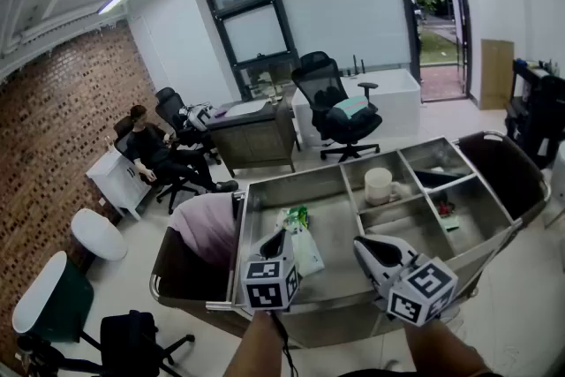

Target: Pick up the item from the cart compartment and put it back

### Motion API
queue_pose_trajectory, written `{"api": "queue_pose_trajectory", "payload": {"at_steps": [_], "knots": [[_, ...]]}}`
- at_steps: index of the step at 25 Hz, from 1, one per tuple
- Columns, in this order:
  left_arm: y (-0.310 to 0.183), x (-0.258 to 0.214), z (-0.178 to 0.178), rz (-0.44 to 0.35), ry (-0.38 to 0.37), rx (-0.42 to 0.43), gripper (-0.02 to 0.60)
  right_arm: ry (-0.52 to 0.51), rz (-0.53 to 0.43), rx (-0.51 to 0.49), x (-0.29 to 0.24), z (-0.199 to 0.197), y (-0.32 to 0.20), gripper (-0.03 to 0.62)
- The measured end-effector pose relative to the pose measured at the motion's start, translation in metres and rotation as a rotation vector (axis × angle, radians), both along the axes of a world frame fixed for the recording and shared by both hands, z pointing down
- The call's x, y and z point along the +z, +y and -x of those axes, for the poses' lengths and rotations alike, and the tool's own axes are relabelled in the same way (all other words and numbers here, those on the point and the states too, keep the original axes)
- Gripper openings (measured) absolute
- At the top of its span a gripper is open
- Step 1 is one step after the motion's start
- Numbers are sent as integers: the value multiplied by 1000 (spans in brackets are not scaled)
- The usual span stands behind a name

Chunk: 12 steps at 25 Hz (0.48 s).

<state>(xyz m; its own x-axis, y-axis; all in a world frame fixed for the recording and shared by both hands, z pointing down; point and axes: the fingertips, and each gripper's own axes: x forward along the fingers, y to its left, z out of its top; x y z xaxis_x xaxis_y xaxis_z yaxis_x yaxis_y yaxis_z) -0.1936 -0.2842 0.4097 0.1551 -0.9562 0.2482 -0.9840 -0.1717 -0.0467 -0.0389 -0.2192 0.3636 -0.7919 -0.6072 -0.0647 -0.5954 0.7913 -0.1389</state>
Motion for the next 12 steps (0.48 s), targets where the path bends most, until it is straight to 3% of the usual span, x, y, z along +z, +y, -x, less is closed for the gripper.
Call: {"api": "queue_pose_trajectory", "payload": {"at_steps": [12], "knots": [[-39, 31, -5, 136, -43, 37, -2, -4, -1, 14, -3, -6, -9, 12]]}}
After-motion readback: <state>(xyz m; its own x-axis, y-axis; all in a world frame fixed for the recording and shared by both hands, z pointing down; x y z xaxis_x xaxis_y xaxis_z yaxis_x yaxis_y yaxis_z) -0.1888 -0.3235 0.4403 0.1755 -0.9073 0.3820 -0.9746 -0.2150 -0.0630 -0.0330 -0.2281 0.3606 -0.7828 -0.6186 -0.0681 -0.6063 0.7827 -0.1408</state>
